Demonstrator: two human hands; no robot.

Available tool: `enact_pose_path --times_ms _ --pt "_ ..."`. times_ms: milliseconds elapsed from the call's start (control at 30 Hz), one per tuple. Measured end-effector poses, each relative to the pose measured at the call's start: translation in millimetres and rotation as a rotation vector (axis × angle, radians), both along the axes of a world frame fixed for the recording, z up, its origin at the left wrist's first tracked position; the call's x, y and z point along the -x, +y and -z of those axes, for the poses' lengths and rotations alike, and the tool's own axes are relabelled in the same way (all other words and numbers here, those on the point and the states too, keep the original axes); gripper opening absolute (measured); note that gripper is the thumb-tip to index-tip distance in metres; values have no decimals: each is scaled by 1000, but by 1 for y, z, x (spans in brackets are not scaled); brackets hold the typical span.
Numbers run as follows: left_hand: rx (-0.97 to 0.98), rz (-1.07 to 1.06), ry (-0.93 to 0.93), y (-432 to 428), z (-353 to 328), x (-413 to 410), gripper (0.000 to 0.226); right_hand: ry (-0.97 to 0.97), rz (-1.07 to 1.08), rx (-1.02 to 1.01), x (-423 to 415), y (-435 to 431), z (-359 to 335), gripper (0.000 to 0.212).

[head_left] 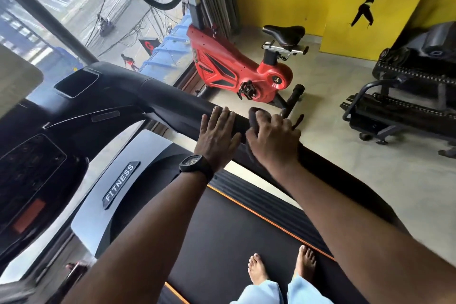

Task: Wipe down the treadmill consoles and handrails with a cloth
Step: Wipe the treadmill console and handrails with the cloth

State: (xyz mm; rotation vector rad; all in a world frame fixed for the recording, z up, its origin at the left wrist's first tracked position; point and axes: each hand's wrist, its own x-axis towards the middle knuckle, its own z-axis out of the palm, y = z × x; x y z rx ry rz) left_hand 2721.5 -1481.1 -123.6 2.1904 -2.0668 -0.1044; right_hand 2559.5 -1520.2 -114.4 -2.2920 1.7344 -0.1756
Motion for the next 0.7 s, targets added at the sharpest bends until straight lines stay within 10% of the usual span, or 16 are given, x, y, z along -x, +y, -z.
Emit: enact_pose_path --times_ms 233,433,700 --pt "4 -26 -11 5 3 16 66 -95 -8 -259 11 -39 -12 62" --pt "-18 -51 -24 7 6 22 73 67 -182 109 18 19 11 60" --pt "2 -38 -13 10 10 29 68 -47 -13 -130 23 -20 -2 58"
